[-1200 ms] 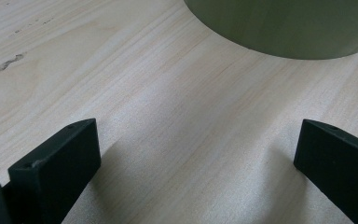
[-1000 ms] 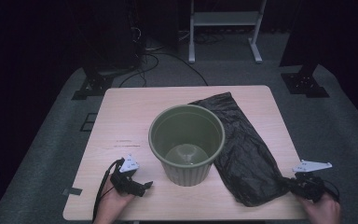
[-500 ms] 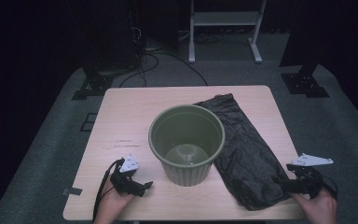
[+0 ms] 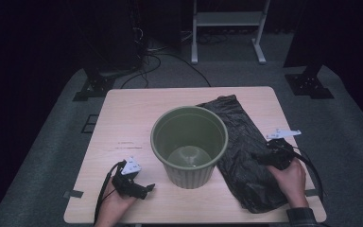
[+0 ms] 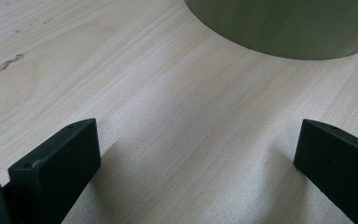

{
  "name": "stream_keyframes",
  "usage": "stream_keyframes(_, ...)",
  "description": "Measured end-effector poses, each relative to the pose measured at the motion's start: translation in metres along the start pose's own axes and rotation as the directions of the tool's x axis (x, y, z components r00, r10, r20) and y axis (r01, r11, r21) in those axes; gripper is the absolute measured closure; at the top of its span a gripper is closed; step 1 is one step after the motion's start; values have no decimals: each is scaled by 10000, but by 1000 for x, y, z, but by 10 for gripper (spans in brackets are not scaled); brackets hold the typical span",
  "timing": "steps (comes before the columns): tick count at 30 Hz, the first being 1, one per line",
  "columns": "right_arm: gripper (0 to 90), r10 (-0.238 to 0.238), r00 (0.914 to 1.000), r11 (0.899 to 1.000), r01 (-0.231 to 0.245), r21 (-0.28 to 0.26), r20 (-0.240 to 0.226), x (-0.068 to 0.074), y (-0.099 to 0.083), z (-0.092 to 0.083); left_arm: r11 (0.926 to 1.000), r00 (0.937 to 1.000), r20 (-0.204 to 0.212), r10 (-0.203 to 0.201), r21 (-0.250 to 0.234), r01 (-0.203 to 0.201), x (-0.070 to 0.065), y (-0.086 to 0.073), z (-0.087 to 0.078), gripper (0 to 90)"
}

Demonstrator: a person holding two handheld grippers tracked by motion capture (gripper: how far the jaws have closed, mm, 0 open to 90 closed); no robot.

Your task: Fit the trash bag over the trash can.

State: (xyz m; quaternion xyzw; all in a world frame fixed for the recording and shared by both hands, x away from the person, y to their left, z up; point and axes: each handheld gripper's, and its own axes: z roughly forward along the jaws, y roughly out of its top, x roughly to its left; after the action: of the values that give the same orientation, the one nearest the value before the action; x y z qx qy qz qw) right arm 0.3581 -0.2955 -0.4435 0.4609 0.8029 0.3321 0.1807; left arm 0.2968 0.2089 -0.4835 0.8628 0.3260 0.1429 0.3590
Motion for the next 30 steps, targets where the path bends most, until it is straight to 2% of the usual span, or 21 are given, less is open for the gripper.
stream_keyframes(3, 192, 72, 10000, 9999, -71, 155, -57, -3, 6, 18, 10000, 10000, 0, -1, -1, 1, 0, 0, 0, 0)
stream_keyframes(7, 192, -140, 9999, 9989, 143, 448, -76, 2, 8, 36, 10000, 10000, 4, 4, -1, -4, 0, 0, 0, 0)
stream_keyframes(10, 200, -135, 9998, 9979, 145, 625, -165, 4, 6, 45, 10000, 10000, 18, 26, -3, -26, 0, 0, 0, 0)
stream_keyframes(13, 222, -230, 9996, 9980, 238, 582, -138, 6, 5, 49, 10000, 10000, 22, 30, -4, -30, 0, 0, 0, 0)
stream_keyframes(19, 508, -438, 9985, 9988, 444, 201, -327, 10, 2, 44, 10000, 10000, 20, 41, 5, -41, 0, 0, 0, 0)
stream_keyframes(24, 858, -462, 9971, 9989, 460, -58, -608, 8, -4, 40, 10000, 10000, 25, 36, 1, -36, 0, 0, 0, 0)
stream_keyframes(25, 898, -430, 9965, 9991, 427, -56, -711, 7, -5, 39, 10000, 10000, 21, 40, 3, -40, 0, 0, 0, 0)
stream_keyframes(30, 900, -336, 9920, 9994, 341, 23, -1219, 4, -9, 36, 10000, 10000, 23, 37, 0, -37, 0, 0, 0, 0)
